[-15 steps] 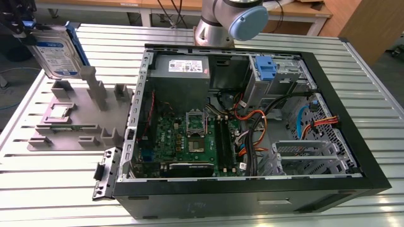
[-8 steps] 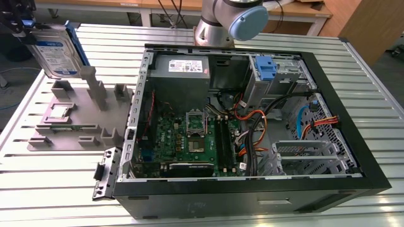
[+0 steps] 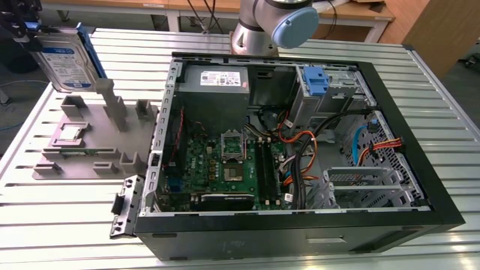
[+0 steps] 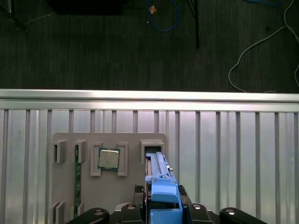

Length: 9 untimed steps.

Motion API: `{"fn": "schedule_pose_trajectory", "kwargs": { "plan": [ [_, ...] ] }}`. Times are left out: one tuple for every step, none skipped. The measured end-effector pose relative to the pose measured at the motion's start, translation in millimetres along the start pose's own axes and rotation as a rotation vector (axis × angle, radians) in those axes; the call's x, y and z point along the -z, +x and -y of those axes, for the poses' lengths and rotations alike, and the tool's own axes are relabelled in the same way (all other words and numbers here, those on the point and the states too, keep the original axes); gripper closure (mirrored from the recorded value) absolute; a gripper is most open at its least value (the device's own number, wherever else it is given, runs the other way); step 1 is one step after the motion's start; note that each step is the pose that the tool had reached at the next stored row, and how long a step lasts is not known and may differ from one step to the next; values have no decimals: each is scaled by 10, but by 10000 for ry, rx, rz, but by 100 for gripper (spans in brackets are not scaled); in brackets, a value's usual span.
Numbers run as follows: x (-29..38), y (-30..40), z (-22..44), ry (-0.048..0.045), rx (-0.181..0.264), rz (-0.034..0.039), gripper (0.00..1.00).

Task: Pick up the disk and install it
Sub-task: 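Pick up the disk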

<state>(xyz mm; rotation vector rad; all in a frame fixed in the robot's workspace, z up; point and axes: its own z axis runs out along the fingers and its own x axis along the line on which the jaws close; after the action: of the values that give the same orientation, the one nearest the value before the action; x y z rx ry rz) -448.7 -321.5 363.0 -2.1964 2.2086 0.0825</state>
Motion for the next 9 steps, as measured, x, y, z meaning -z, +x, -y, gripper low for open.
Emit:
{"fn": "schedule_pose_trajectory", "kwargs": {
  "plan": [
    [4, 0, 0, -2, 0, -1, 63],
    [7, 0, 0, -2, 0, -1, 63],
    [10, 0, 0, -3, 0, -1, 63],
    [13, 0, 0, -2, 1, -1, 63],
    [15, -1, 0, -1, 0, 0, 63],
    [19, -1, 0, -2, 1, -1, 63],
    [22, -1, 0, -2, 0, -1, 63],
    [26, -1, -1, -3, 0, -1, 63],
    [28, -1, -1, -2, 0, -1, 63]
  ]
}}
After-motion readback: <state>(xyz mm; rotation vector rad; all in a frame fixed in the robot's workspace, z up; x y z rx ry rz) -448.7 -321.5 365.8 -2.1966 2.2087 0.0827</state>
